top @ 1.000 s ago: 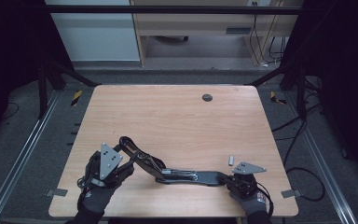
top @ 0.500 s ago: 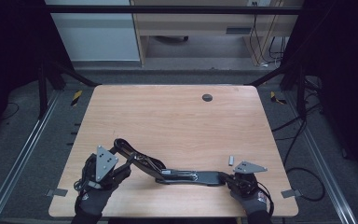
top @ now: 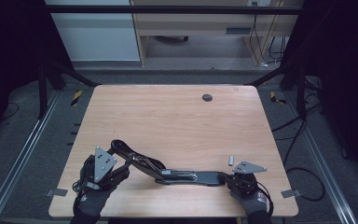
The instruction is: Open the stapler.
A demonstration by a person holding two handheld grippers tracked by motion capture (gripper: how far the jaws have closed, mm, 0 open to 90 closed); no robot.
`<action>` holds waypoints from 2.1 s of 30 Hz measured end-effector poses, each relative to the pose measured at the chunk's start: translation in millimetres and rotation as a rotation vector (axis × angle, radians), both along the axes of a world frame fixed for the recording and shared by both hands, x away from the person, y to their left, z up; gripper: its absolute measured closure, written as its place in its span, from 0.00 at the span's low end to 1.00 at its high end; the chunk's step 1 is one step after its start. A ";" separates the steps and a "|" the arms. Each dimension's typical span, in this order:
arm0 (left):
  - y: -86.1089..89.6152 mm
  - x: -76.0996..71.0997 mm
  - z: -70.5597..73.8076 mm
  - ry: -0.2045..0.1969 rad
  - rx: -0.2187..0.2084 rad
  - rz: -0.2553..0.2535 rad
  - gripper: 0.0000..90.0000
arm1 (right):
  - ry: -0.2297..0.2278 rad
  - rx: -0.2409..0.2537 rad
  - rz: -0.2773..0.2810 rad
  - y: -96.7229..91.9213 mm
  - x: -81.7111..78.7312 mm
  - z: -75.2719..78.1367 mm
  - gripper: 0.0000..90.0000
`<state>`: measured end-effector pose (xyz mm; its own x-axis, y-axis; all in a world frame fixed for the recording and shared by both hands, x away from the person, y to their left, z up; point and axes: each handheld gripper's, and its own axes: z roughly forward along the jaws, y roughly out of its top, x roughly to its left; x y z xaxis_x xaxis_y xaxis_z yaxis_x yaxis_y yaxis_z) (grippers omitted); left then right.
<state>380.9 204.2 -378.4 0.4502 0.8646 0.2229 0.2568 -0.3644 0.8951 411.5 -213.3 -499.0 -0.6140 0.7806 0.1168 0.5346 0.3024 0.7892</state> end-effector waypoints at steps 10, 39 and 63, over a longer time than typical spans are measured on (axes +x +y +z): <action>2.7 0.3 -1.0 0.002 0.010 0.009 0.45 | -0.002 -0.012 0.007 2.2 -0.5 1.0 0.92; 16.6 -15.7 -5.9 -0.005 0.047 0.012 0.42 | -0.042 0.018 -0.079 -11.1 -4.3 11.7 0.77; 33.1 -10.9 -61.1 0.138 0.083 0.038 0.42 | -0.046 0.013 -0.172 -27.3 -0.9 22.8 0.70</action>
<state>370.0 237.3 -439.5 0.4489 0.8628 0.2327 0.3900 -0.4235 0.8176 410.6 -240.6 -476.2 -0.4769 0.8729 0.1030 0.5410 0.1991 0.8171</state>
